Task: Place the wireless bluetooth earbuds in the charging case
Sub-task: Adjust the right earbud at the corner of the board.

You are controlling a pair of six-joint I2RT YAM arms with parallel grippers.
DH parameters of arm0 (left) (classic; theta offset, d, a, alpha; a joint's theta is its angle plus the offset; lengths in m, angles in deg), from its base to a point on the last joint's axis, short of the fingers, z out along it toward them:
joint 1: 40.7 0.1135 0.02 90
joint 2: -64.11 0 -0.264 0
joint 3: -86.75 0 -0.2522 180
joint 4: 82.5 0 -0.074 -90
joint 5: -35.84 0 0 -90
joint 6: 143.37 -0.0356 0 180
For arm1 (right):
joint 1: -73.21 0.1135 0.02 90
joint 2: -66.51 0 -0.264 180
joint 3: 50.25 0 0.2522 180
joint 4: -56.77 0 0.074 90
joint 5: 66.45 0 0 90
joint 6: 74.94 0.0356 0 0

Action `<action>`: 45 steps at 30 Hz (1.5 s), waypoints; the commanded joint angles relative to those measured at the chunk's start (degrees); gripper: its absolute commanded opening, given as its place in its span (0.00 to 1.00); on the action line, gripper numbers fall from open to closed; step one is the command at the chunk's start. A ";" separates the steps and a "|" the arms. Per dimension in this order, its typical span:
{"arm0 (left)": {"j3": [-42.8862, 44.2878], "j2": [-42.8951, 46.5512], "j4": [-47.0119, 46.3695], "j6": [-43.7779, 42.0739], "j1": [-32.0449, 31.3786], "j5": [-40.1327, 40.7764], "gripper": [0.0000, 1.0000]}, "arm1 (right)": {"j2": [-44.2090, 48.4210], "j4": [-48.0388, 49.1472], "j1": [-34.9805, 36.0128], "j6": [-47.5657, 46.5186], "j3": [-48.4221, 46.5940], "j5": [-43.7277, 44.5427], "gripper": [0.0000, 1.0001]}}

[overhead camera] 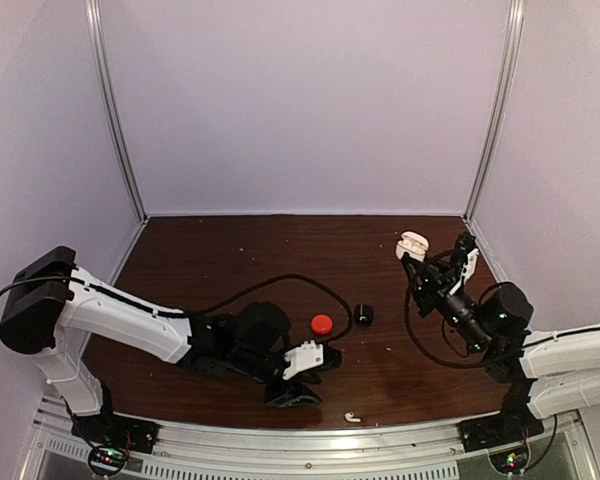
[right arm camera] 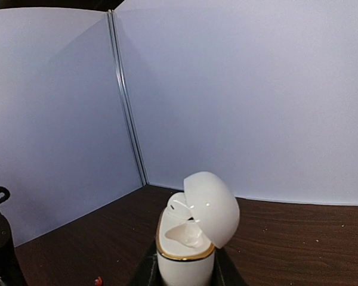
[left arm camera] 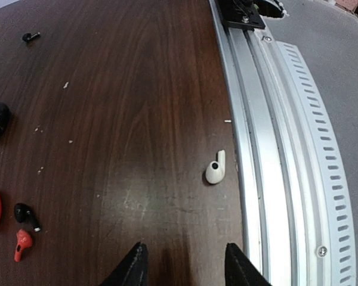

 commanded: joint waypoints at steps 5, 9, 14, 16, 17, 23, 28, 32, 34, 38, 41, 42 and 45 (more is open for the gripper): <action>2.98 -7.61 -13.30 -7.20 -3.27 -3.55 0.46 | 5.30 -4.40 -0.87 1.04 2.98 1.71 0.00; 6.10 -12.70 -13.69 -10.63 -3.83 -5.46 0.46 | 7.08 -5.50 -0.95 0.97 3.54 1.83 0.00; 6.56 -14.99 -15.19 -12.32 -4.27 -6.27 0.45 | 10.14 -7.98 -0.97 0.41 3.93 2.75 0.00; 6.51 -15.52 -15.87 -12.66 -4.27 -6.68 0.45 | 10.86 -8.26 -0.96 0.34 4.19 2.91 0.00; 6.53 -15.82 -16.14 -12.90 -4.32 -6.82 0.45 | 11.00 -8.39 -0.96 0.35 4.29 2.87 0.00; 7.71 -17.54 -15.77 -15.41 -4.27 -7.69 0.45 | 11.07 -8.45 -1.00 0.40 4.29 2.91 0.00; 9.49 -19.11 -13.79 -16.97 -4.27 -7.60 0.43 | 10.82 -8.28 -0.96 0.26 4.16 2.88 0.00; 10.31 -20.06 -13.09 -17.54 -3.99 -5.74 0.37 | 11.06 -8.31 -1.00 0.18 4.29 2.91 0.00; 10.40 -20.32 -12.66 -17.46 -3.43 -4.59 0.34 | 11.24 -8.35 -1.00 0.03 4.34 3.03 0.00; 10.79 -20.64 -10.67 -18.79 -2.46 -3.88 0.31 | 11.32 -8.45 -1.06 -0.25 4.46 3.08 0.00; 10.86 -20.64 -9.84 -19.09 -1.80 -3.44 0.26 | 11.10 -8.36 -1.05 -0.44 4.43 3.05 0.00; 10.80 -20.44 -9.75 -19.19 -1.50 -3.26 0.24 | 11.04 -8.24 -1.05 -0.51 4.43 3.05 0.00; 10.54 -19.70 -9.23 -19.30 -0.32 -2.81 0.18 | 10.96 -8.03 -1.06 -0.66 4.49 3.20 0.00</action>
